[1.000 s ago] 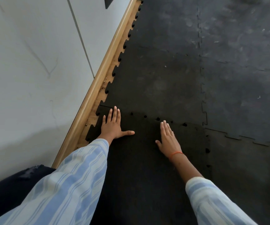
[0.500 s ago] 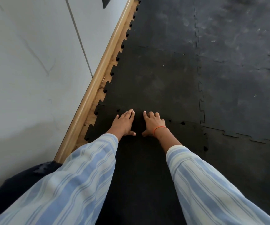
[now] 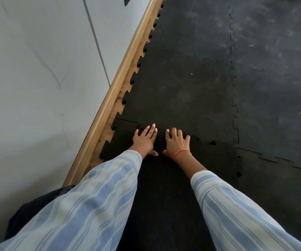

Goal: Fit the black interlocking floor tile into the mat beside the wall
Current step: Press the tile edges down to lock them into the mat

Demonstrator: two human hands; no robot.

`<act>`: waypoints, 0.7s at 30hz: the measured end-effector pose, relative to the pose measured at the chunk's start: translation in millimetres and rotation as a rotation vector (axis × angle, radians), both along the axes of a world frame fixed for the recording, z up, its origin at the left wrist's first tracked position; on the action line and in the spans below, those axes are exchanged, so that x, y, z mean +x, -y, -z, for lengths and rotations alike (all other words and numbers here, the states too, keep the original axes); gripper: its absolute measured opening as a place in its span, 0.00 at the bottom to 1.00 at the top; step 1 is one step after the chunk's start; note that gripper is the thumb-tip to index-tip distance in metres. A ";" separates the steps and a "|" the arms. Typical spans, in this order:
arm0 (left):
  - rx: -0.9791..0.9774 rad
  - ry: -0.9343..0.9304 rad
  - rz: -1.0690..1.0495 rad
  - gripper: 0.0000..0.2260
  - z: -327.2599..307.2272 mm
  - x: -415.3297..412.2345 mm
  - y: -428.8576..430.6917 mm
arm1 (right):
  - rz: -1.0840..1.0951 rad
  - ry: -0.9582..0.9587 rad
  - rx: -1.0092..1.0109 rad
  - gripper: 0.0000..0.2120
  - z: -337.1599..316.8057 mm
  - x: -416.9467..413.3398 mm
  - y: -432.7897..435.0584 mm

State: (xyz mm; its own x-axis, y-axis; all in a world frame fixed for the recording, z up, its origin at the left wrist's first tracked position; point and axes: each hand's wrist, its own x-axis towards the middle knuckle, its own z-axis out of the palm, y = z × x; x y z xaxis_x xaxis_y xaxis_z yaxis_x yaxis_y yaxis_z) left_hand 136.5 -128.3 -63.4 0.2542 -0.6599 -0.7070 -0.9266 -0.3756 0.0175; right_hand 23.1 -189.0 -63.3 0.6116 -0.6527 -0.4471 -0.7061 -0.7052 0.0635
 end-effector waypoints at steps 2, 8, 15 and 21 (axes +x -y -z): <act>0.009 0.001 -0.011 0.47 -0.7 -1.2 0.7 | -0.020 -0.005 -0.020 0.43 0.7 -1.8 0.7; 0.004 0.001 0.005 0.43 -9.1 -3.7 3.2 | 0.164 0.124 0.102 0.44 12.7 -41.1 2.0; -0.146 -0.213 0.130 0.33 -2.8 -51.5 20.5 | 0.150 0.155 0.090 0.40 8.5 -98.8 22.5; -0.210 -0.209 0.175 0.33 0.5 -56.2 25.8 | 0.158 0.105 0.148 0.38 -1.2 -89.6 24.7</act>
